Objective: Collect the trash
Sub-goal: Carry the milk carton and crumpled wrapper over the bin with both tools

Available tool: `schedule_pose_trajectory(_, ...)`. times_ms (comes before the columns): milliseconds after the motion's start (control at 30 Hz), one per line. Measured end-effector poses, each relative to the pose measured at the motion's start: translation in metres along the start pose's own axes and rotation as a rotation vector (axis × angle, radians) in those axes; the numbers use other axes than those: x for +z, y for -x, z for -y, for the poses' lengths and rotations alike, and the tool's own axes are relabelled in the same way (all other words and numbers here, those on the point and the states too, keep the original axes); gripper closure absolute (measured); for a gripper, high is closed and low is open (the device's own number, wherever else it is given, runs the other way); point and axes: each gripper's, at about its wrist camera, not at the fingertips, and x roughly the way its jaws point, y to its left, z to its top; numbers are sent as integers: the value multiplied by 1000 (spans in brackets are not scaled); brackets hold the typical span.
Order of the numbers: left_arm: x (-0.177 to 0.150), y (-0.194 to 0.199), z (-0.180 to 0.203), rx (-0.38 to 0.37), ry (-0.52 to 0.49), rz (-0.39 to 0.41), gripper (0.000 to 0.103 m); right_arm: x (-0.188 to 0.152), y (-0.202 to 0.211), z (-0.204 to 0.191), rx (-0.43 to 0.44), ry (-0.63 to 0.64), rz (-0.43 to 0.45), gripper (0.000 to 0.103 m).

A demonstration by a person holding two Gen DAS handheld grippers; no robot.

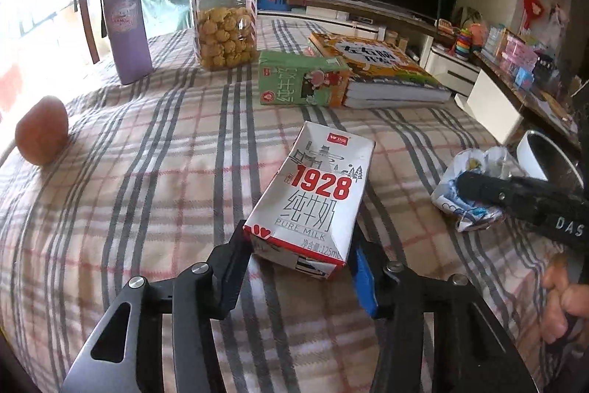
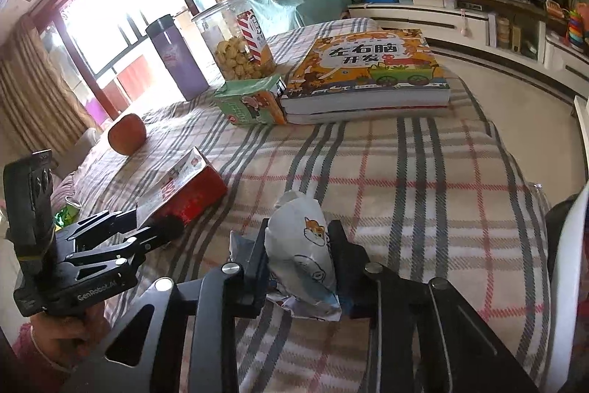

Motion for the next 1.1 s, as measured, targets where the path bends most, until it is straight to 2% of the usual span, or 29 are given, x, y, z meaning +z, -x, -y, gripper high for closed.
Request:
schedule_pose_trajectory(100, -7, 4, 9, 10, -5, -14, 55, -5, 4, 0, -3, 6, -13, 72)
schedule_pose_trajectory(133, -9, 7, 11, 14, -3, -16, 55, -7, 5, 1, 10, -2, -23, 66)
schedule_pose_trajectory(233, -15, 16, 17, 5, 11, -18, 55, -13, 11, 5, 38, -31, -32, 59)
schedule_pose_trajectory(400, -27, 31, 26, -13, 33, -25, 55, -25, 20, 5, 31, -31, -47, 56)
schedule_pose_trajectory(467, -30, 37, 28, -16, 40, -24, 55, -30, 24, 6, 20, -26, -43, 58)
schedule_pose_trajectory(500, -33, 40, 30, -23, 47, -23, 55, -31, 26, 4, 10, -17, -42, 64)
schedule_pose_trajectory(533, -33, 43, 32, -28, 52, -21, 55, -33, 29, 3, 9, -9, -41, 77)
schedule_pose_trajectory(867, -47, 81, 75, -96, 19, 24, 55, -50, 97, 15, 18, -48, 67, 78)
schedule_pose_trajectory(1100, -48, 95, 117, -140, -52, 32, 55, -58, 144, 42, -29, -101, 142, 78)
